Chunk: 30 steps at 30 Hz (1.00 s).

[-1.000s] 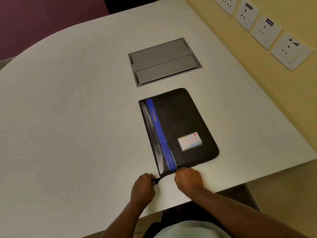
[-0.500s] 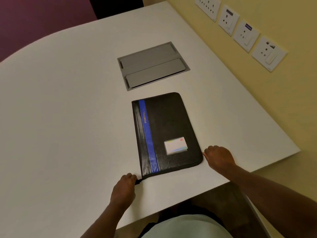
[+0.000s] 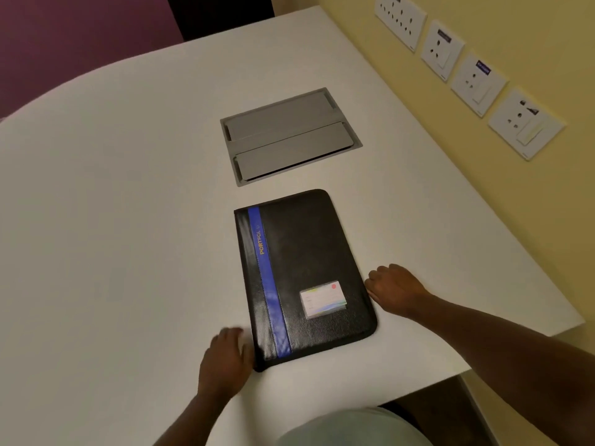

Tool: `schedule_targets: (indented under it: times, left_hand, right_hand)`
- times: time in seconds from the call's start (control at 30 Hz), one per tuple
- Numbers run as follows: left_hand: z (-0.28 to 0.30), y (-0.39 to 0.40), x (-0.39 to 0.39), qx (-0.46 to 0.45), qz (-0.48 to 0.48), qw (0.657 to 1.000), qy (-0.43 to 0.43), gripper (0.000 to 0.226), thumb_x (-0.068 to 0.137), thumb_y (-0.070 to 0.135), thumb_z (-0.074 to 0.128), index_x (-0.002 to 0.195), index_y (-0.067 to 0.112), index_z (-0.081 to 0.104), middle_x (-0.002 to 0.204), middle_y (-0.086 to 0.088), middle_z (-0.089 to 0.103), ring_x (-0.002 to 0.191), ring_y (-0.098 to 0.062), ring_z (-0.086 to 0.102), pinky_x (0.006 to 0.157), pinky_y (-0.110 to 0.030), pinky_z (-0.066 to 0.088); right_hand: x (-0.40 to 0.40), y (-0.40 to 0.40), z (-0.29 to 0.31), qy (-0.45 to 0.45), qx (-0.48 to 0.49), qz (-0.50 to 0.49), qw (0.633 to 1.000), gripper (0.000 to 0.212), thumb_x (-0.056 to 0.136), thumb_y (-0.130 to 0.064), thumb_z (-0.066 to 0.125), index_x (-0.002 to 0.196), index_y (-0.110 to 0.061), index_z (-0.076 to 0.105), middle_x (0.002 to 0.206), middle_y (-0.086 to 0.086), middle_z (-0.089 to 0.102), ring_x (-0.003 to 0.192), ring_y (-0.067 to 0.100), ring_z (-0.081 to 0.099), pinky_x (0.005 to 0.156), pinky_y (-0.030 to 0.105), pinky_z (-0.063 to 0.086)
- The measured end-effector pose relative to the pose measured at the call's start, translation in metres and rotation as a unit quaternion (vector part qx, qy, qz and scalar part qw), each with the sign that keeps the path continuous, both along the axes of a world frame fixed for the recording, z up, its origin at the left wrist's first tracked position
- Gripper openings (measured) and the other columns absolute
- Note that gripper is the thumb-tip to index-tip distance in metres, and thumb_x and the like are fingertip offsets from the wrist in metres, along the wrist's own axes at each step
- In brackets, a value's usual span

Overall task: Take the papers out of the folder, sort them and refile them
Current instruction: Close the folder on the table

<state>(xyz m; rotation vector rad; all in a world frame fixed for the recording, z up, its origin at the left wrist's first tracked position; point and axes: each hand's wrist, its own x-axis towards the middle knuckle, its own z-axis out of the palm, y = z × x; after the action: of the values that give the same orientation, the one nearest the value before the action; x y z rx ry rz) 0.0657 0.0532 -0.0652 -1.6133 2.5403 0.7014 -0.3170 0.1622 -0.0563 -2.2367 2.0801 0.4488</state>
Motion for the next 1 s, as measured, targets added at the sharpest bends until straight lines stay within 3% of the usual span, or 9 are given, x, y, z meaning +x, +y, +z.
schedule_targets:
  times: [0.07,0.1,0.23,0.37,0.57,0.83,1.0]
  left_hand:
    - [0.010,-0.032,-0.032,0.051,0.061,0.996,0.027,0.072,0.089,0.062,0.038,0.142,0.013,0.041,0.143,-0.008,0.047,0.126,-0.031,0.047,0.101,-0.043,0.042]
    - [0.012,-0.050,-0.049,0.061,0.062,0.995,0.037,0.080,0.088,0.068,0.043,0.149,0.017,0.030,0.152,-0.006,0.037,0.134,-0.031,0.040,0.106,-0.045,0.038]
    - [0.013,-0.113,-0.106,0.060,0.030,0.998,-0.016,0.110,0.070,0.087,0.046,0.154,0.029,0.005,0.161,-0.011,0.013,0.144,-0.035,0.025,0.111,-0.051,0.033]
    - [0.000,-0.146,-0.122,0.081,0.031,0.996,-0.035,0.127,0.055,0.087,0.061,0.154,0.030,0.004,0.161,-0.009,-0.003,0.146,-0.034,0.019,0.114,-0.049,0.032]
    - [-0.013,-0.153,-0.125,0.094,0.044,0.994,0.013,0.126,0.056,0.073,0.074,0.154,0.031,0.008,0.160,0.003,-0.015,0.147,-0.031,0.018,0.113,-0.046,0.035]
    - [-0.013,-0.156,-0.120,0.071,0.018,0.997,0.003,0.123,0.057,0.071,0.075,0.154,0.033,0.010,0.161,-0.002,-0.014,0.146,-0.030,0.020,0.112,-0.044,0.035]
    - [-0.017,-0.160,-0.115,0.078,0.002,0.997,0.015,0.122,0.057,0.069,0.077,0.154,0.033,0.010,0.161,0.001,-0.017,0.147,-0.028,0.018,0.113,-0.045,0.035]
  right_hand:
    - [-0.006,-0.006,0.000,-0.007,-0.021,0.029,0.999,0.026,0.056,-0.020,0.087,0.056,-0.018,0.061,0.056,0.000,0.055,0.047,0.020,0.053,0.045,0.027,0.038]
    - [-0.008,-0.008,0.002,-0.008,-0.025,0.041,0.999,0.025,0.058,-0.022,0.086,0.058,-0.018,0.061,0.057,0.000,0.056,0.048,0.020,0.053,0.044,0.028,0.039]
    - [-0.025,-0.021,0.000,-0.025,-0.052,0.080,0.995,0.023,0.067,-0.025,0.082,0.061,-0.017,0.061,0.060,0.000,0.054,0.052,0.021,0.052,0.046,0.029,0.037]
    - [-0.049,-0.043,-0.005,-0.036,-0.085,0.125,0.988,0.021,0.075,-0.026,0.076,0.064,-0.017,0.060,0.061,0.000,0.053,0.055,0.021,0.052,0.049,0.032,0.038]
    - [-0.088,-0.124,-0.005,-0.032,-0.114,0.156,0.981,0.022,0.081,-0.028,0.074,0.067,-0.014,0.064,0.064,0.004,0.058,0.058,0.025,0.055,0.053,0.031,0.038]
    - [-0.112,-0.274,0.002,0.027,-0.091,0.136,0.986,0.014,0.076,-0.018,0.080,0.075,-0.009,0.070,0.068,0.007,0.062,0.062,0.028,0.057,0.058,0.033,0.041]
    - [-0.115,-0.329,0.003,0.081,-0.080,0.248,0.962,0.009,0.081,-0.012,0.072,0.089,-0.015,0.071,0.076,0.003,0.063,0.075,0.024,0.057,0.065,0.035,0.043]
